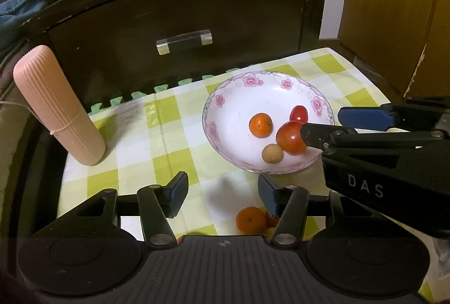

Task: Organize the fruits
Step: 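Withdraw both open grippers from the bowl toward the remaining fruits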

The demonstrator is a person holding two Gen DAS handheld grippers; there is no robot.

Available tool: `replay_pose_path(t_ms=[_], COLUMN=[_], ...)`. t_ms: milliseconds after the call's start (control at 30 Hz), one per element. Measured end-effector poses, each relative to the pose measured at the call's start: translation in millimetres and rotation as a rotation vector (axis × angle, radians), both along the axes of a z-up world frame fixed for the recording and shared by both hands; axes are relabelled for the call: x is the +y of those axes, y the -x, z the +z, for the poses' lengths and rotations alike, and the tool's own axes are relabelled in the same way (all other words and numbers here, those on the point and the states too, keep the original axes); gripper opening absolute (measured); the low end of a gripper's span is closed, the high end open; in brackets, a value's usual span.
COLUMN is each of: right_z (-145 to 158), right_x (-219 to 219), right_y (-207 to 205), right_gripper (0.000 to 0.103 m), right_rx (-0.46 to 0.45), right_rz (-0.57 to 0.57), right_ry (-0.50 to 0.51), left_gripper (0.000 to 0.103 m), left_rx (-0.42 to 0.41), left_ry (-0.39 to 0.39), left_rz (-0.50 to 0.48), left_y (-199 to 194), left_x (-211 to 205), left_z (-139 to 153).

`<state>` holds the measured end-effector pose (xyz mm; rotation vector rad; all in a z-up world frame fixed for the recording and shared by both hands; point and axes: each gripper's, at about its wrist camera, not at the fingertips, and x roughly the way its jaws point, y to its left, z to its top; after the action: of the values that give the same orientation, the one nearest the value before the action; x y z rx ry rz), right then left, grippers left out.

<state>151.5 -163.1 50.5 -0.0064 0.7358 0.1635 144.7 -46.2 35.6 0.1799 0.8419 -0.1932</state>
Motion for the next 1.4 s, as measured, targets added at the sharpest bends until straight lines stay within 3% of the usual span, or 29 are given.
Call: replay_pose_path(t_ms=[867, 1400], right_z=[-4, -21], right_x=[3, 15], right_y=[44, 63], right_gripper=[0.037, 0.037], right_rx=[0.029, 0.102], right_rz=[-0.004, 0.034], right_ry=[-0.017, -0.013], left_gripper=[0.065, 0.066], left_rx=[0.009, 0.084], left_ry=[-0.02, -0.056], left_rz=[-0.011, -0.008], left_y=[38, 55], left_x=[9, 20], left_z=[-1, -21])
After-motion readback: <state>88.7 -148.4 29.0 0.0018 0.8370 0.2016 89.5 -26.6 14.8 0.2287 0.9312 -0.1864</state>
